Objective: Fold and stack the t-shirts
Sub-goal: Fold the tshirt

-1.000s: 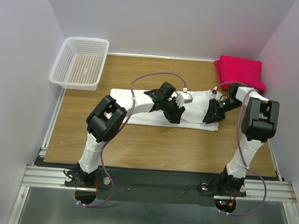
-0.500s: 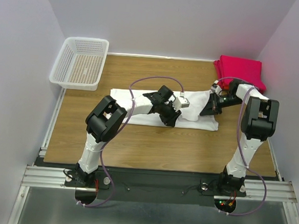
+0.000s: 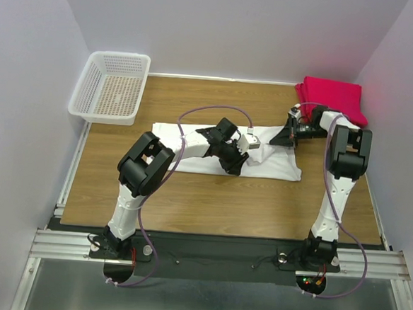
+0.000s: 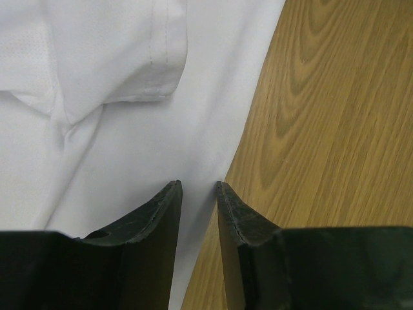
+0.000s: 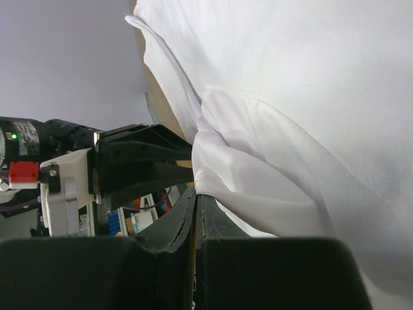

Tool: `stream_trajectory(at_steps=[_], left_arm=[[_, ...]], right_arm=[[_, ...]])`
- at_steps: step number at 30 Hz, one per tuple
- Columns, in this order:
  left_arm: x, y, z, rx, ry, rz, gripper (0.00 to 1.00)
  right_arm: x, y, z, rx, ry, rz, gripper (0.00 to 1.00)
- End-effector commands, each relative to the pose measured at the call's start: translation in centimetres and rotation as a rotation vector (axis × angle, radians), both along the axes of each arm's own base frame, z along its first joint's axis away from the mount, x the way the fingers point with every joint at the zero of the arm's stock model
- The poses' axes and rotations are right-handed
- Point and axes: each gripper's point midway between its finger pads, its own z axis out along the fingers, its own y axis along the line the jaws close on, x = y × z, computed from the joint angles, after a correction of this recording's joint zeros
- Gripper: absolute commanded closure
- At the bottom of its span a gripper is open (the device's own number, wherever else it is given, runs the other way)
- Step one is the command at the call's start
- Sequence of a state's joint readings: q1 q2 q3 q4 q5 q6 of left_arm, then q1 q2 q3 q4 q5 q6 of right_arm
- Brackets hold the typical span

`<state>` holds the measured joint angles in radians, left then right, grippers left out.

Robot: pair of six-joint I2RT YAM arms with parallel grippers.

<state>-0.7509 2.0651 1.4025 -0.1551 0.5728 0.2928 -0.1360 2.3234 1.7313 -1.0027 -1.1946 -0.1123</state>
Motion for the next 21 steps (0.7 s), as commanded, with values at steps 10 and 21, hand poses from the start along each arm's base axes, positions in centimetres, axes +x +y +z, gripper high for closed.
stream_trajectory(at_steps=[10, 21], left_arm=[[-0.8, 1.7, 0.5, 0.028, 0.022, -0.020, 0.60], [0.0, 1.4, 2.0, -0.011, 0.014, -0.024, 0.58]], right_arm=[[1.8, -0.7, 0.5, 0.090, 0.002, -0.059, 1.00], [4.7, -3.2, 0.6, -0.028, -0.031, -0.248, 0.93]])
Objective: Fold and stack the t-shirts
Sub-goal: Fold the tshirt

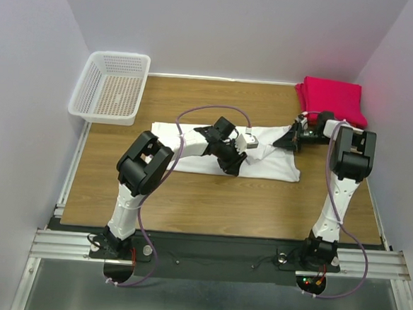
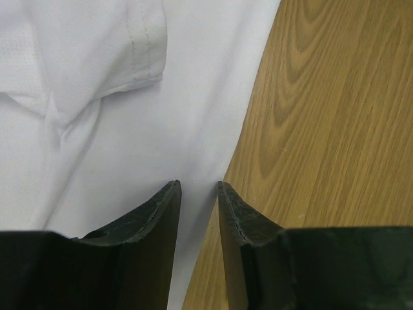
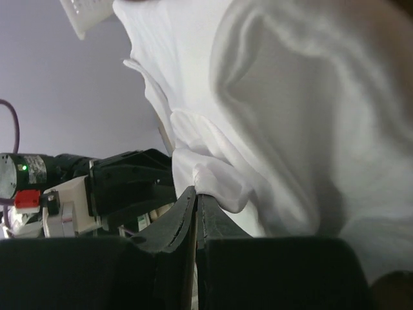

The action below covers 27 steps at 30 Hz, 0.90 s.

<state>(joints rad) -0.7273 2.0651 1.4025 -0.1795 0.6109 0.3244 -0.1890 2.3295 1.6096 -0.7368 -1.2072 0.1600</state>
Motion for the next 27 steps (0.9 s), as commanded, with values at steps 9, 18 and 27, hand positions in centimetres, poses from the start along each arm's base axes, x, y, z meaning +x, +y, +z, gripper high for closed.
stream_trajectory(at_steps=[9, 18, 27], left_arm=[[1.0, -0.4, 6.4, -0.099, -0.083, -0.004, 0.55], [5.9, -2.0, 10.0, -0.139, -0.288, 0.038, 0.49], [8.2, -2.5, 10.4, -0.185, -0.239, 0.053, 0.55]], right_arm=[[5.0, -1.5, 4.7, -0.045, -0.166, -0.153, 0.91], [4.7, -1.4, 3.4, -0.038, -0.120, -0.158, 0.56], [4.1, -1.6, 6.0, -0.070, -0.210, -0.151, 0.48]])
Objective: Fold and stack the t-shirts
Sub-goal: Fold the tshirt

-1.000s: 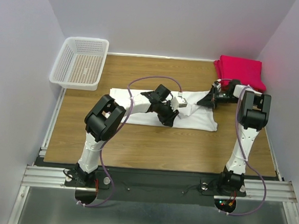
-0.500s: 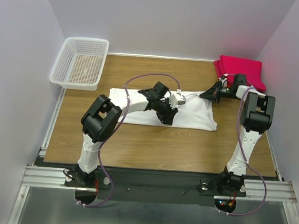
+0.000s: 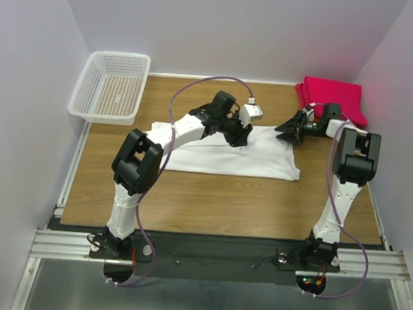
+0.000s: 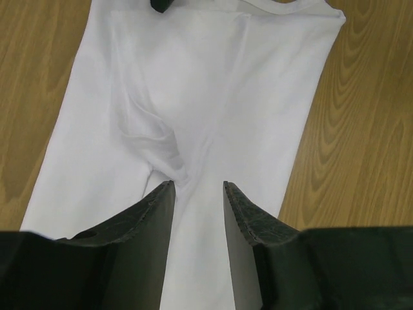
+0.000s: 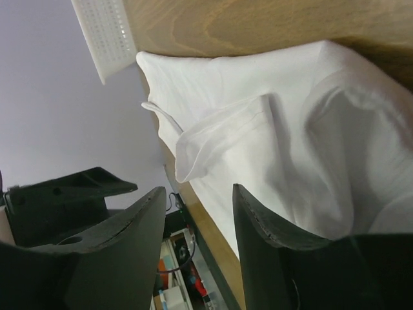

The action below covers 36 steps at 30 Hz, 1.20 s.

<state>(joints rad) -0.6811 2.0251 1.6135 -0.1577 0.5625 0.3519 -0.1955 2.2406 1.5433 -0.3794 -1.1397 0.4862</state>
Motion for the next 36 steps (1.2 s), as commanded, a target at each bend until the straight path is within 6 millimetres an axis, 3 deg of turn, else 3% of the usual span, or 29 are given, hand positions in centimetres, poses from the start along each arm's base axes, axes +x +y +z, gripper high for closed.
stream_trajectory(at_steps=[1, 3, 8, 13, 16, 20, 23, 28, 36], left_arm=[[0.5, -0.7, 0.8, -0.049, 0.023, -0.036, 0.57], [0.3, -1.2, 0.5, -0.066, 0.050, -0.055, 0.60], [-0.6, -1.9, -0.7, -0.091, 0.135, -0.083, 0.66], [-1.3, -2.6, -0.6, -0.133, 0.204, -0.093, 0.68], [-0.7, -3.0, -1.5, -0.134, 0.216, -0.078, 0.68], [1.1, -3.9, -1.9, -0.159, 0.238, -0.037, 0.68], [3.3, -4.3, -3.6, -0.163, 0.259, 0.021, 0.67], [7.1, -2.8, -4.2, -0.208, 0.276, 0.135, 0.66], [9.5, 0.4, -4.9, -0.216, 0.305, 0.224, 0.62]], right_arm=[[-0.1, -0.7, 4.2, -0.045, -0.154, 0.000, 0.48], [-0.6, -0.6, 5.3, -0.058, -0.192, 0.011, 0.51], [-2.7, 0.2, 5.7, -0.035, -0.171, 0.027, 0.58], [-5.2, 1.3, 3.0, -0.026, -0.081, 0.043, 0.63], [-5.8, 1.3, 1.6, -0.034, -0.046, 0.041, 0.63], [-6.4, 1.1, -0.4, -0.069, -0.002, 0.030, 0.63], [-6.4, 0.8, -2.2, -0.102, 0.038, 0.019, 0.63], [-6.6, 0.3, -3.9, -0.148, 0.082, 0.011, 0.62], [-6.8, -0.1, -5.1, -0.196, 0.119, 0.009, 0.62]])
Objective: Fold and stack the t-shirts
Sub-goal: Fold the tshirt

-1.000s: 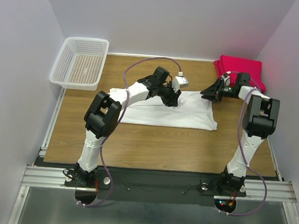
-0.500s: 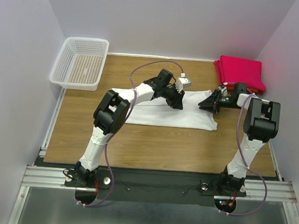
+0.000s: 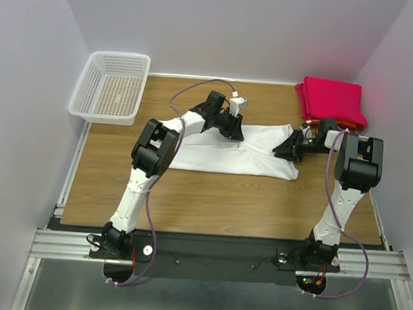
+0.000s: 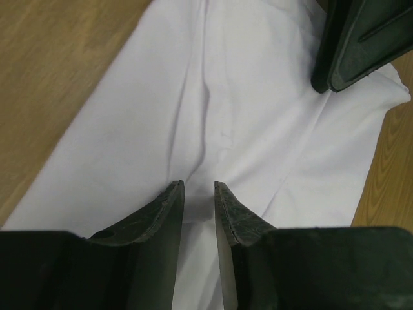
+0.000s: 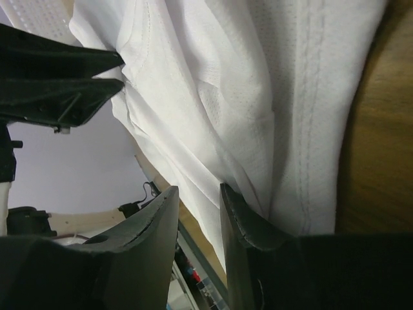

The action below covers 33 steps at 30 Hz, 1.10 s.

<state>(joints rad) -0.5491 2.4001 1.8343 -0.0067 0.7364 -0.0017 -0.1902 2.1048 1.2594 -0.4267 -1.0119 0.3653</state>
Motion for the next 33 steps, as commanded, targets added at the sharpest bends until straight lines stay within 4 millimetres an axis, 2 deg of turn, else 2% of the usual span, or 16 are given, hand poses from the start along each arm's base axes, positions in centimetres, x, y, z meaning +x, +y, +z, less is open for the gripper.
stream_trajectory(at_steps=[1, 5, 8, 9, 12, 13, 14, 15, 16, 17, 18, 21, 27, 31, 32, 33], left_arm=[[2.5, 1.3, 3.4, -0.049, -0.054, 0.057, 0.62], [3.3, 3.1, 4.7, -0.065, -0.065, 0.074, 0.60], [3.5, 4.2, 6.9, -0.076, -0.104, 0.082, 0.57], [3.5, 4.7, 8.5, -0.078, -0.145, 0.076, 0.56], [3.0, 6.3, 10.8, -0.062, -0.217, 0.069, 0.54], [2.6, 7.0, 11.0, -0.043, -0.218, 0.068, 0.53], [2.3, 8.2, 10.3, -0.013, -0.224, 0.071, 0.53], [2.2, 9.6, 11.3, 0.011, -0.260, 0.079, 0.52], [1.6, 10.0, 11.2, 0.025, -0.245, 0.085, 0.52], [1.5, 11.5, 10.5, 0.060, -0.253, 0.087, 0.52], [1.0, 12.6, 11.0, 0.079, -0.249, 0.096, 0.51], [0.9, 16.1, 10.3, 0.153, -0.251, 0.131, 0.51], [0.7, 23.0, 7.0, 0.343, -0.186, 0.215, 0.52], [-0.3, 25.4, 5.0, 0.423, -0.156, 0.218, 0.54], [-1.2, 25.8, 3.9, 0.441, -0.134, 0.210, 0.54], [-1.5, 26.2, 4.0, 0.450, -0.142, 0.211, 0.54]], right_arm=[[0.2, -0.6, -1.1, -0.076, 0.007, 0.004, 0.62], [0.4, -0.6, -0.6, -0.073, -0.004, 0.007, 0.58], [0.9, -0.7, 0.9, -0.074, -0.061, 0.020, 0.52], [1.1, -0.7, 1.3, -0.074, -0.083, 0.028, 0.50], [1.8, -0.7, 3.4, -0.080, -0.154, 0.040, 0.38], [2.2, -0.7, 4.1, -0.085, -0.178, 0.045, 0.34], [2.3, -0.8, 5.0, -0.094, -0.208, 0.049, 0.29], [2.5, -0.9, 5.9, -0.110, -0.248, 0.062, 0.28], [2.6, -0.9, 6.3, -0.121, -0.270, 0.072, 0.27], [2.7, -1.1, 6.5, -0.150, -0.290, 0.082, 0.27], [2.7, -1.0, 6.3, -0.192, -0.335, 0.130, 0.27], [2.3, -0.7, 5.7, -0.316, -0.367, 0.242, 0.28], [0.7, 0.5, 3.8, -0.480, -0.344, 0.413, 0.37], [-0.4, 0.3, 2.6, -0.537, -0.301, 0.457, 0.47], [-0.6, 0.0, 2.3, -0.552, -0.290, 0.462, 0.48], [-0.7, -0.5, 1.8, -0.582, -0.276, 0.465, 0.49]])
